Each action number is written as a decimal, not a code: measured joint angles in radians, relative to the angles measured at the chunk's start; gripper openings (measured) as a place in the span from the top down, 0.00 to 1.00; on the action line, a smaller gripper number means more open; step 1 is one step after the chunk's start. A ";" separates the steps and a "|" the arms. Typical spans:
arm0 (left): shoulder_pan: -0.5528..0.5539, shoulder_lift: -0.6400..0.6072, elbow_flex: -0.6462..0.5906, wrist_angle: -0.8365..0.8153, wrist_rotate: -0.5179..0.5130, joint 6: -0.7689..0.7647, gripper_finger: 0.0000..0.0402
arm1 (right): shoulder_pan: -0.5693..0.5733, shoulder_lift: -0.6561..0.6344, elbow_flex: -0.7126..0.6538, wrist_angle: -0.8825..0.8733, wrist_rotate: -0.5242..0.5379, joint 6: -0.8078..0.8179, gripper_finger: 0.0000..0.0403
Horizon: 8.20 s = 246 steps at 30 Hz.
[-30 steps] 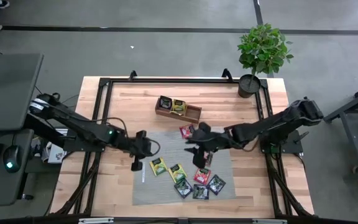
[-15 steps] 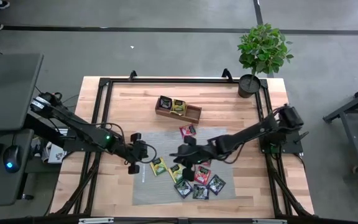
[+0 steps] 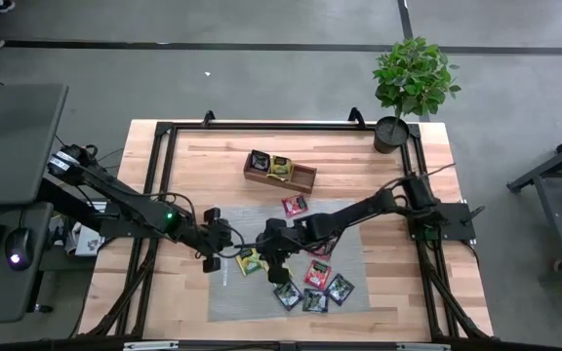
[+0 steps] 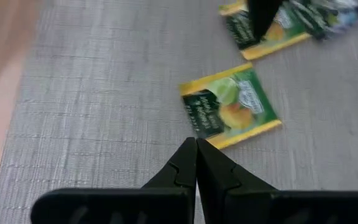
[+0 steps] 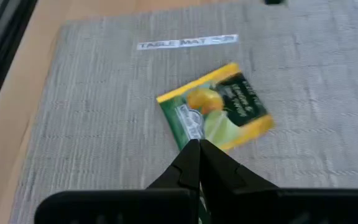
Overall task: Pick & Place Tea
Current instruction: Put the yellow tea bag into the middle section of the wooden organizer
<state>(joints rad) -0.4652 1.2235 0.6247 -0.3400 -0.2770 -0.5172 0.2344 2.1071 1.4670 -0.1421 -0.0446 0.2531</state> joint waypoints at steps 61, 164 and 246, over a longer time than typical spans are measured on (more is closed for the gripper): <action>0.107 0.217 0.001 0.160 0.259 -0.400 0.76 | 0.002 0.132 -0.009 0.105 -0.036 0.053 1.00; 0.438 0.367 0.025 0.237 0.999 -0.102 0.44 | 0.004 0.132 -0.010 0.078 0.004 0.034 1.00; 0.385 0.365 0.057 0.233 0.839 -0.082 0.98 | -0.005 0.131 -0.011 0.158 -0.014 0.005 1.00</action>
<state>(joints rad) -0.0803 1.5883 0.6816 -0.1066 0.5616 -0.5992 0.2291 2.2379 1.4562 0.0155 -0.0589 0.2582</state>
